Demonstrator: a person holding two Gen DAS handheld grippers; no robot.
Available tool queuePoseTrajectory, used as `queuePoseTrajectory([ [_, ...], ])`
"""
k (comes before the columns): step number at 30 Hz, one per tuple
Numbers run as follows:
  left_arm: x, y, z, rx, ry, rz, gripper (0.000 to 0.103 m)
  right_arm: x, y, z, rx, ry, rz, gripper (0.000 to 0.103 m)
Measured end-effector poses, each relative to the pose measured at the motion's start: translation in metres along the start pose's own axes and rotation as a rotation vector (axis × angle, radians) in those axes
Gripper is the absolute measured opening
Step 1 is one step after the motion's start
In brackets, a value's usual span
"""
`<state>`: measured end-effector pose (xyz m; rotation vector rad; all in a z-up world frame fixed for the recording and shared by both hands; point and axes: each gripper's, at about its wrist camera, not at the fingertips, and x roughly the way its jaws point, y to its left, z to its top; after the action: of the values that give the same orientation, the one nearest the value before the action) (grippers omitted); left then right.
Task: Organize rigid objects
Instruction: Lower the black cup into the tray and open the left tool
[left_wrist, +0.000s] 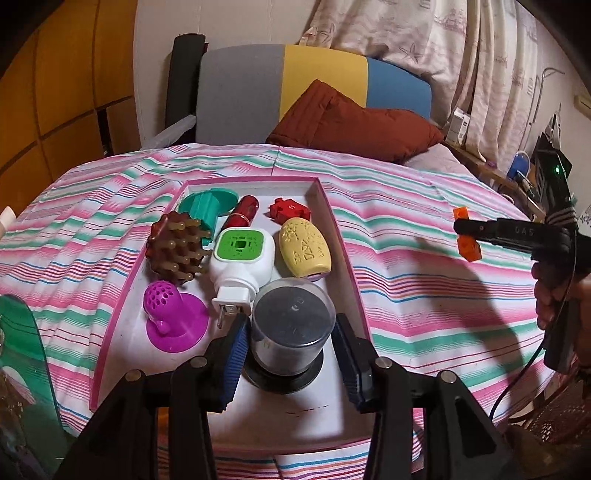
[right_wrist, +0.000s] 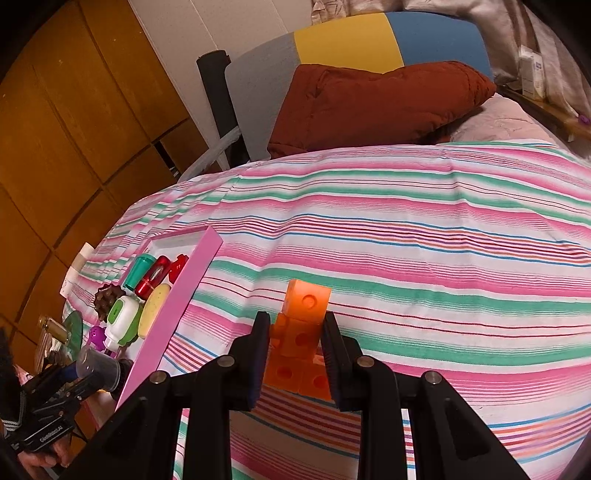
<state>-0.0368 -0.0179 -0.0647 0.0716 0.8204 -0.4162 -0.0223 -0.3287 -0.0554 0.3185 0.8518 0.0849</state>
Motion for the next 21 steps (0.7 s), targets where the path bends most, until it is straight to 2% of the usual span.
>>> queuePoseTrajectory([
  [7,-0.001,-0.007,-0.001,0.043,-0.04,-0.013,0.044,-0.001,0.003,-0.001,-0.012,-0.004,0.001,0.028],
  [10,0.002,-0.011,-0.001,0.062,-0.029,0.025,0.044,-0.001,0.005,-0.002,-0.015,-0.004,-0.002,0.028],
  [17,-0.011,0.005,-0.001,-0.035,-0.046,-0.012,0.05,-0.001,0.015,-0.004,-0.034,-0.013,0.011,0.028],
  [21,-0.021,0.009,-0.006,-0.047,-0.068,-0.028,0.05,0.002,0.026,-0.008,-0.029,-0.001,0.039,0.028],
])
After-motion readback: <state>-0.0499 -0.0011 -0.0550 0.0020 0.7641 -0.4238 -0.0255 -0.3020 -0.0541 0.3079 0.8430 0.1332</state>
